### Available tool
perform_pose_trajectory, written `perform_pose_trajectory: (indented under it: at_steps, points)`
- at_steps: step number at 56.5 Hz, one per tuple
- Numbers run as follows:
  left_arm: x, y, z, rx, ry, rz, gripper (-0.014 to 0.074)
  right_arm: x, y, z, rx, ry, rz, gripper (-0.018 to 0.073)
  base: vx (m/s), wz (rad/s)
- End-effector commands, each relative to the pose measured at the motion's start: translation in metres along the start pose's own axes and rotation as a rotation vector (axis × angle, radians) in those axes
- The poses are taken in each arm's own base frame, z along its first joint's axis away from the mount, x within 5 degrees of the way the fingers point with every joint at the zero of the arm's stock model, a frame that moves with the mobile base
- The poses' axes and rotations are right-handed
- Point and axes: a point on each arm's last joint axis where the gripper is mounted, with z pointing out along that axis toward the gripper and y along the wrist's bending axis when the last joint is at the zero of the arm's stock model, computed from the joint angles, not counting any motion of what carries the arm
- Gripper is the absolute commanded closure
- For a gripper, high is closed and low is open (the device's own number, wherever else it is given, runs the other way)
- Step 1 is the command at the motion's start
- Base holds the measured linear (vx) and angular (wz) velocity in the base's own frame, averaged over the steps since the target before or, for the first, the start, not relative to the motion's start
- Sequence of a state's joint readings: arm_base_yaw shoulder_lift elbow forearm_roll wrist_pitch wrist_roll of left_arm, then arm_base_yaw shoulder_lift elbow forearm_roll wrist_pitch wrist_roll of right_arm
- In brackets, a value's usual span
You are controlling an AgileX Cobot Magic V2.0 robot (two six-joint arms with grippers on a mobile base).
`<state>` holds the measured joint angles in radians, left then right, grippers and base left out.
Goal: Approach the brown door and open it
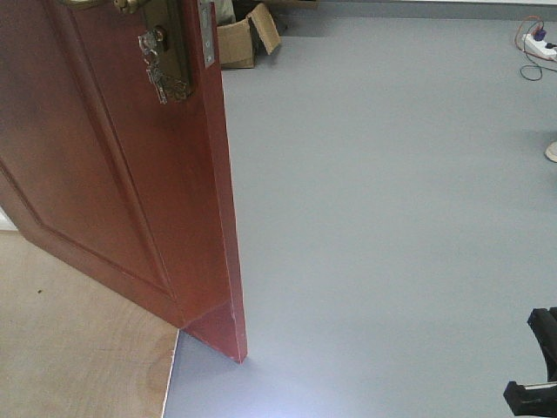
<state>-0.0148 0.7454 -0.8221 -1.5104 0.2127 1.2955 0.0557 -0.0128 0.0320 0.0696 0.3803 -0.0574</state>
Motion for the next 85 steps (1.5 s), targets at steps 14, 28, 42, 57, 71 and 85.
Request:
perform_pose_trajectory:
  at_steps: [14, 28, 42, 57, 71, 85]
  points:
    - [-0.0123, -0.0027, -0.0016, 0.003, -0.041, -0.01, 0.06, -0.006, -0.0006, -0.0002, 0.007, -0.078, -0.011, 0.0559, 0.0, 0.0]
    - [-0.0123, -0.0027, -0.0016, 0.003, -0.041, -0.01, 0.06, -0.006, -0.0006, -0.0002, 0.007, -0.078, -0.011, 0.0559, 0.01, -0.01]
    - [-0.0123, -0.0027, -0.0016, 0.003, -0.041, -0.01, 0.06, -0.006, -0.0006, -0.0002, 0.007, -0.078, -0.011, 0.0559, 0.05, -0.03]
    - [-0.0123, -0.0027, -0.0016, 0.003, -0.041, -0.01, 0.06, -0.006, -0.0006, -0.0002, 0.007, -0.078, -0.011, 0.0559, 0.11, -0.06]
    - [-0.0123, -0.0027, -0.0016, 0.003, -0.041, -0.01, 0.06, -0.0063, -0.0006, -0.0002, 0.007, -0.081, -0.011, 0.0559, 0.11, -0.05]
    - [-0.0123, -0.0027, -0.0016, 0.003, -0.041, -0.01, 0.06, -0.0062, -0.0006, -0.0002, 0.007, -0.08, -0.011, 0.0559, 0.11, -0.02]
